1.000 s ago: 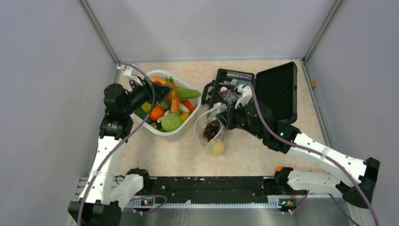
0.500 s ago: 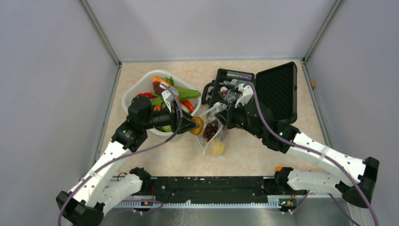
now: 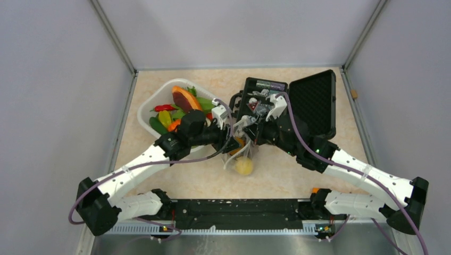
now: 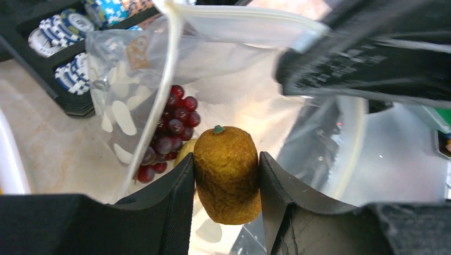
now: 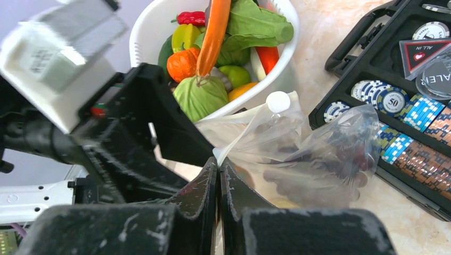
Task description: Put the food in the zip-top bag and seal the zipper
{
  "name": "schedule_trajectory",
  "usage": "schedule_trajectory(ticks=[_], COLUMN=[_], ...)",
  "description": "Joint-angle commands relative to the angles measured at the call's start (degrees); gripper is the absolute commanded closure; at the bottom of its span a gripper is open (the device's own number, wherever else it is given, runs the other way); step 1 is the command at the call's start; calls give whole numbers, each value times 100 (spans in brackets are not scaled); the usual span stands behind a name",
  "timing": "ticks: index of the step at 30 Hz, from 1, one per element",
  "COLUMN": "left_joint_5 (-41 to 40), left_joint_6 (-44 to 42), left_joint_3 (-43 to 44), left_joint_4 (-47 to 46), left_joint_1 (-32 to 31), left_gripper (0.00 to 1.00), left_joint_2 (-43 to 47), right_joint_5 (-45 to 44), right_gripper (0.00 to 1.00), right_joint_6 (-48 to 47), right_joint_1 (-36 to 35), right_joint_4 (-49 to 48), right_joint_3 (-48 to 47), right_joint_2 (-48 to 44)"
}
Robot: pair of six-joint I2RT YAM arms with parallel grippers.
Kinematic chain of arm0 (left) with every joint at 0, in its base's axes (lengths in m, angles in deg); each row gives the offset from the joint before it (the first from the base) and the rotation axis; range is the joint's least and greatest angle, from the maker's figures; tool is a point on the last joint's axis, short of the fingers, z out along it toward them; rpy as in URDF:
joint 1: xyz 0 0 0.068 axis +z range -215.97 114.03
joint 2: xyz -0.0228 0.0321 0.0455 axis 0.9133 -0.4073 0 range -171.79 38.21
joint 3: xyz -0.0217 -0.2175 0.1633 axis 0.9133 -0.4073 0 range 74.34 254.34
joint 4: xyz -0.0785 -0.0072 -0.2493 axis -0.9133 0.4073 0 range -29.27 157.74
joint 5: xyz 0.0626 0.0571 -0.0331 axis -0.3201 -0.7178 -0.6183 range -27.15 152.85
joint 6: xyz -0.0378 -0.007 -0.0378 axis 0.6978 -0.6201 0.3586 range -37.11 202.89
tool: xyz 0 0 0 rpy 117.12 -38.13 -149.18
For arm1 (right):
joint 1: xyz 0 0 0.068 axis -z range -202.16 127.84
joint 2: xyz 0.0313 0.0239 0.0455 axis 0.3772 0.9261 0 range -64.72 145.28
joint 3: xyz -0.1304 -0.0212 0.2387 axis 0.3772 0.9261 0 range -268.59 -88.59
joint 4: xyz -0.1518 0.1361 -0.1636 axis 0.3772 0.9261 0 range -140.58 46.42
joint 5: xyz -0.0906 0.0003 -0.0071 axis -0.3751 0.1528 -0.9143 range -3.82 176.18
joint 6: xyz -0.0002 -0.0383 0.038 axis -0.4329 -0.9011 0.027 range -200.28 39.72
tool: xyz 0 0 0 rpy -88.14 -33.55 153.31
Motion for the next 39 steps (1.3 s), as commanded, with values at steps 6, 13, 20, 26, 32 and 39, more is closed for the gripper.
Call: schedule_trajectory(ticks=[6, 13, 20, 26, 32, 39], left_joint_5=[-788, -675, -707, -1418, -3365, -5712], left_joint_6=[-70, -187, -260, -564, -426, -29], left_joint_3=[248, 350, 628, 856, 765, 544], left_joint_4=[-169, -21, 202, 667, 1124, 1945], left_joint_1=[-118, -123, -118, -118, -111, 308], left_gripper=[35, 16, 12, 6, 2, 1], left_joint_2=[-139, 137, 688, 1166, 1540, 1442], right_joint_5=[-32, -100, -221, -189, -145, -65], right_gripper=[97, 97, 97, 97, 97, 97], right_joint_6=[60, 56, 73, 84, 102, 106], right_joint_1=[50, 49, 49, 51, 50, 48], right_joint_4=[-425, -385, -366, -365, -427, -422], right_joint_3=[-48, -55, -8, -14, -27, -33], right_joint_2=[-18, -9, -4, 35, 52, 95])
